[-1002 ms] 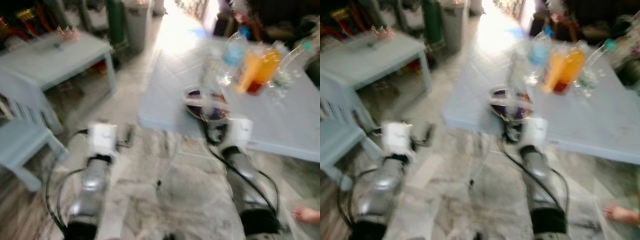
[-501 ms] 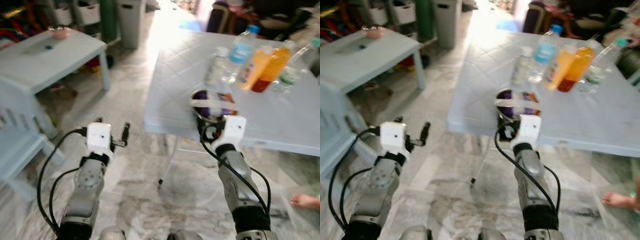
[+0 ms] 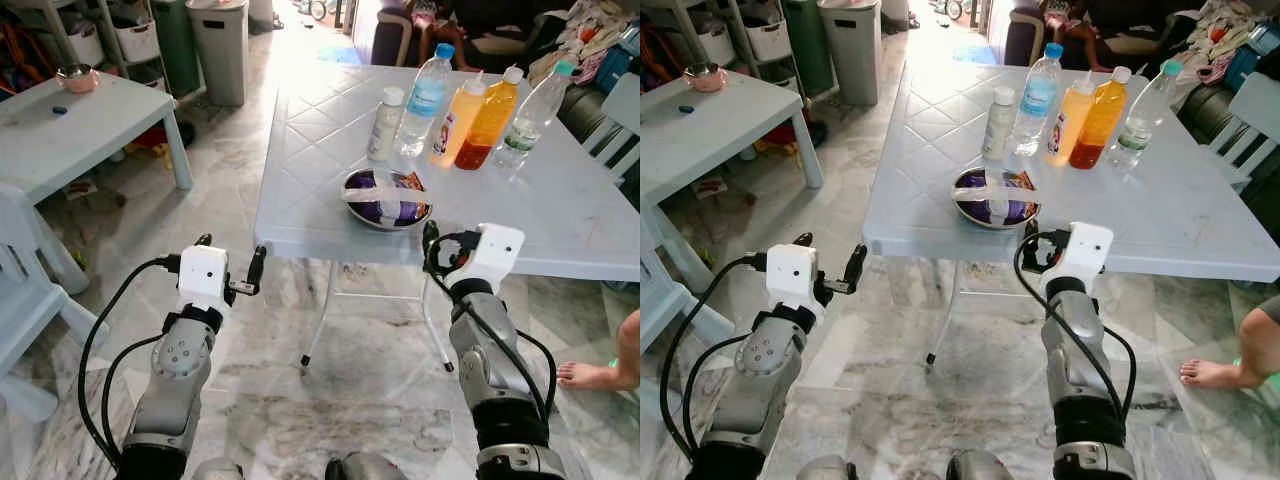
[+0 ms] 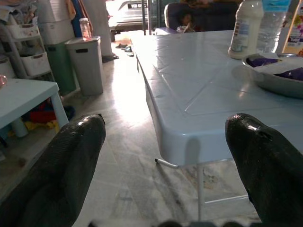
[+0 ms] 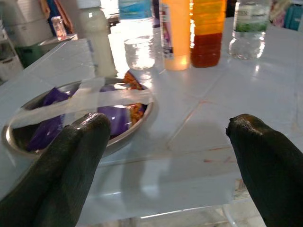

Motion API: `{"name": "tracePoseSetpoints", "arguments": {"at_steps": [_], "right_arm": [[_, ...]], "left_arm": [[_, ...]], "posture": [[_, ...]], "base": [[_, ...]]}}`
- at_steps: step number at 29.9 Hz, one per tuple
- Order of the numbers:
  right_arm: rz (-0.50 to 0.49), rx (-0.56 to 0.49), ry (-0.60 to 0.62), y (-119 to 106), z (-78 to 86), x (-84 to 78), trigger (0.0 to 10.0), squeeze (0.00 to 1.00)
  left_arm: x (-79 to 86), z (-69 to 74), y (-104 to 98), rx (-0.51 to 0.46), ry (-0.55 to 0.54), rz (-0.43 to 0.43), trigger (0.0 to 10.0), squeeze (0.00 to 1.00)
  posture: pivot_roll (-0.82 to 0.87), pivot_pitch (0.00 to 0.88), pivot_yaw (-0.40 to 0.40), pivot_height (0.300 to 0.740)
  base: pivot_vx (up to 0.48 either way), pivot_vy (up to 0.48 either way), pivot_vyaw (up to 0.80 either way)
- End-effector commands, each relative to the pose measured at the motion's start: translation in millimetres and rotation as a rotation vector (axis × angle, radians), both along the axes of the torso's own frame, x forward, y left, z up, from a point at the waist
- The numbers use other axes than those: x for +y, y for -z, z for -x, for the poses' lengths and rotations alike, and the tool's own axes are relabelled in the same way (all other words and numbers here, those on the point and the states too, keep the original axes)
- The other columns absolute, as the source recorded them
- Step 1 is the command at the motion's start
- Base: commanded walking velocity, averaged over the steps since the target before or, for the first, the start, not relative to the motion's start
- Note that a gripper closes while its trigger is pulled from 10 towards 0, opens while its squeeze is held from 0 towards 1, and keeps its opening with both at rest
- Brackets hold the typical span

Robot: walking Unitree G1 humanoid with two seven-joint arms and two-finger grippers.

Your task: Restocking fridge

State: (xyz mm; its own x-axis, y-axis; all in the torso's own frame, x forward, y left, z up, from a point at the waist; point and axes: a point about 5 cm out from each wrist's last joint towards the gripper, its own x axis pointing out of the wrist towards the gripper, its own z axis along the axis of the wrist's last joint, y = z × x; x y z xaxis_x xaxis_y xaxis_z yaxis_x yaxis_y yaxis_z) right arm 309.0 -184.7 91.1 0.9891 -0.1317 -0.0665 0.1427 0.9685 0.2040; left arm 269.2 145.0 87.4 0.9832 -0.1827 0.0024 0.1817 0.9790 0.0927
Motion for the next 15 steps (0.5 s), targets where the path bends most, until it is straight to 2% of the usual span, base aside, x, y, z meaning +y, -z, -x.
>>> {"name": "tracePoseSetpoints", "arguments": {"at_steps": [1,8,15], "right_arm": [[-0.037,-0.001,0.007,-5,-6.8,-1.6,10.0,0.00],[-0.104,-0.022,-0.024,-16,-25.7,6.3,10.0,0.00],[-0.180,0.014,-0.044,-15,-33.6,18.4,10.0,0.00]], "left_arm": [[-3.6,0.7,-2,-0.011,0.015,-0.005,10.0,0.00],[-4.6,2.5,-4,-0.012,0.020,-0.015,10.0,0.00],[-10.0,3.2,-5,-0.017,0.032,-0.027,10.0,0.00]], "posture": [[0.03,0.008,-0.057,0.740],[0.04,0.015,-0.052,0.740],[0.04,0.022,-0.049,0.740]], "base": [[0.000,0.000,0.00],[0.000,0.000,0.00],[0.000,0.000,0.00]]}}
